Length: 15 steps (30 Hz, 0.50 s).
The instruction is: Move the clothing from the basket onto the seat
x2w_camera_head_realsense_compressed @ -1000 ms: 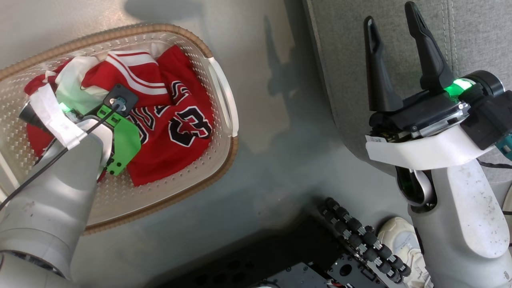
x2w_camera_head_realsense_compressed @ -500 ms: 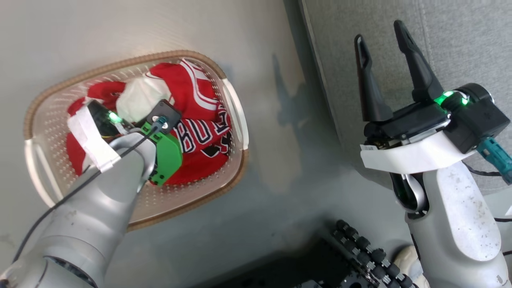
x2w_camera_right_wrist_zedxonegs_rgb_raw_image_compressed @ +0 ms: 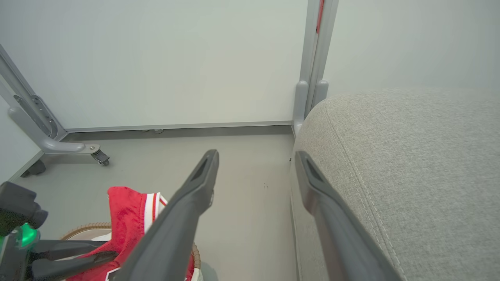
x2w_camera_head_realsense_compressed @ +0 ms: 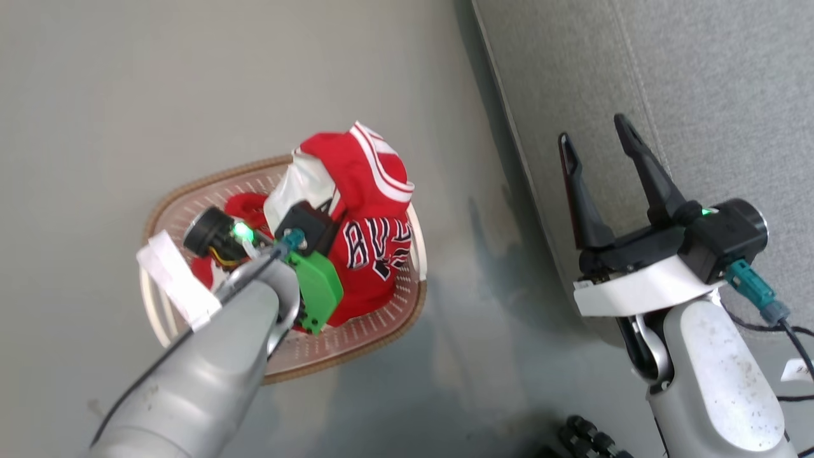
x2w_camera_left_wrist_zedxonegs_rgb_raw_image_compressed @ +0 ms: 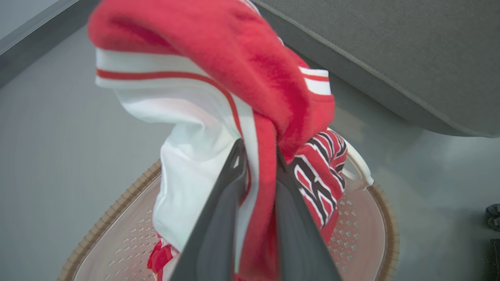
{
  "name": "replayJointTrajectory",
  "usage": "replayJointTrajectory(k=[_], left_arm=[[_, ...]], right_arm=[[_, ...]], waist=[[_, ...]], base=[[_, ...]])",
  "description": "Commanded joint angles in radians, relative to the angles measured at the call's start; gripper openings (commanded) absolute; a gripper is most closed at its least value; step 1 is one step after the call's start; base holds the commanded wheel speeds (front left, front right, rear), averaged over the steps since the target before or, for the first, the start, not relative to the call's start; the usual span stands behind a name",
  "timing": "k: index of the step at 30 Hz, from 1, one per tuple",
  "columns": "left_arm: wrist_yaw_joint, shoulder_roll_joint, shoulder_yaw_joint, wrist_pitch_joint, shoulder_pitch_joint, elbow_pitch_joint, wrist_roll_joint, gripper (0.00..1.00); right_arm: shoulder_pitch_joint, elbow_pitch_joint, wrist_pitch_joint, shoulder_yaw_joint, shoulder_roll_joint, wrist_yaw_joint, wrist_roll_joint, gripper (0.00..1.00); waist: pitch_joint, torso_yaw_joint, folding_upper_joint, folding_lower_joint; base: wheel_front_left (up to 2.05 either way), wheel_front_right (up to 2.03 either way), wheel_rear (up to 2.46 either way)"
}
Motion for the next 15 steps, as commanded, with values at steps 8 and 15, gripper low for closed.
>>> replayJointTrajectory(k=[8,15], left_arm=[[0.019,0.019,0.092,-0.006,0.165,-0.195,0.019,0.0],[0.021,0.026,0.179,-0.006,0.244,-0.353,0.042,0.0]], right_arm=[[0.1,0.037,-0.005,-0.01,-0.004,0.0,-0.02,1.0],[0.148,0.052,-0.005,-0.015,-0.004,0.0,-0.026,1.0]], waist=[[-0.266,0.112,0.0,0.0],[-0.355,0.135,0.0,0.0]], base=[[0.0,0.0,0.0],[0.0,0.0,0.0]])
